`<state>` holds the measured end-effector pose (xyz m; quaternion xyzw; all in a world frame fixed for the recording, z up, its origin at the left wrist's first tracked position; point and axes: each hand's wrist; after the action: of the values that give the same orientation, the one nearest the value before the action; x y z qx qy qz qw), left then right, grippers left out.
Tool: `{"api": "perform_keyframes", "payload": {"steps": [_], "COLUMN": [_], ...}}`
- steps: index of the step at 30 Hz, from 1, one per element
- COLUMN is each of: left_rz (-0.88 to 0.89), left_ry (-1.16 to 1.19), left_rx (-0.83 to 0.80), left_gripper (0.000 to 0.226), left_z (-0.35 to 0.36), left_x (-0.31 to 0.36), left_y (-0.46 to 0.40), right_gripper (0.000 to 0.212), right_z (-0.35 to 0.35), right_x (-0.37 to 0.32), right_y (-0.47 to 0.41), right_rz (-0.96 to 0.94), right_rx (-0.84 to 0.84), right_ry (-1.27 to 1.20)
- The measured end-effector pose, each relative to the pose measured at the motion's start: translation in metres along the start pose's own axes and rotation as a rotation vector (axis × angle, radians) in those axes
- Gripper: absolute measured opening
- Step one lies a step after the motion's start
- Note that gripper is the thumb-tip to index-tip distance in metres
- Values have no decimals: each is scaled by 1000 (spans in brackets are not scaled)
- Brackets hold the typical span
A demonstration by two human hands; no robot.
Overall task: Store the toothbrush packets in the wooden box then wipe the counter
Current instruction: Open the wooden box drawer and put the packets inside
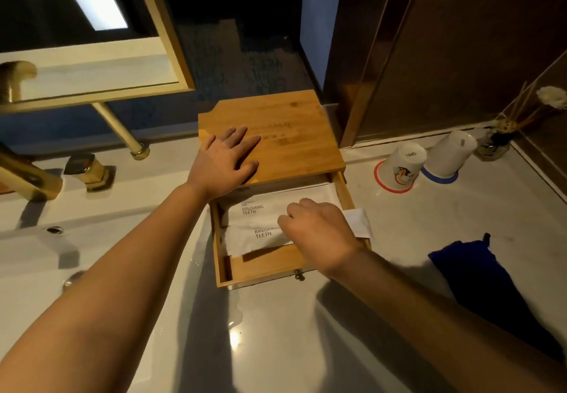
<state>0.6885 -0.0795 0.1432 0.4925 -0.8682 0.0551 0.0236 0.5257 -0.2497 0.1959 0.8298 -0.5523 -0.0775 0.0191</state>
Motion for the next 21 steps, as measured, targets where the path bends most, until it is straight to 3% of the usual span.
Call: {"api": "perform_keyframes", "payload": {"steps": [6, 9, 12, 16, 21], "left_rz": [-4, -1, 3, -1, 2], "left_ry": [9, 14, 13, 16, 13], "left_rx": [19, 23, 20, 20, 21], "left_gripper": [58, 59, 59, 60, 60], "left_z": [-4, -5, -3, -2, -1], "left_x": [0, -1, -2, -2, -3], "left_y": [1, 1, 2, 1, 2], "right_gripper": [35, 21, 34, 29, 54], "right_z": [28, 32, 30, 32, 40], "right_x": [-14, -12, -13, -24, -29], "right_y": [-9, -11, 2, 28, 28], "right_rz": [-74, -38, 17, 6, 143], "right_rx": [-68, -85, -148, 155, 106], "right_ry": [-33, -115, -232, -194, -292]}}
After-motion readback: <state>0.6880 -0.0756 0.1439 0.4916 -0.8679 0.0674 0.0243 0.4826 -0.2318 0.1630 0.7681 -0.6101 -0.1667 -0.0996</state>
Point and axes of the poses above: each hand's wrist, its own y-axis away from the middle knuckle, its own z-axis out of the palm, x = y × z, and after that the axes turned 6 degrees about -y, right-handed
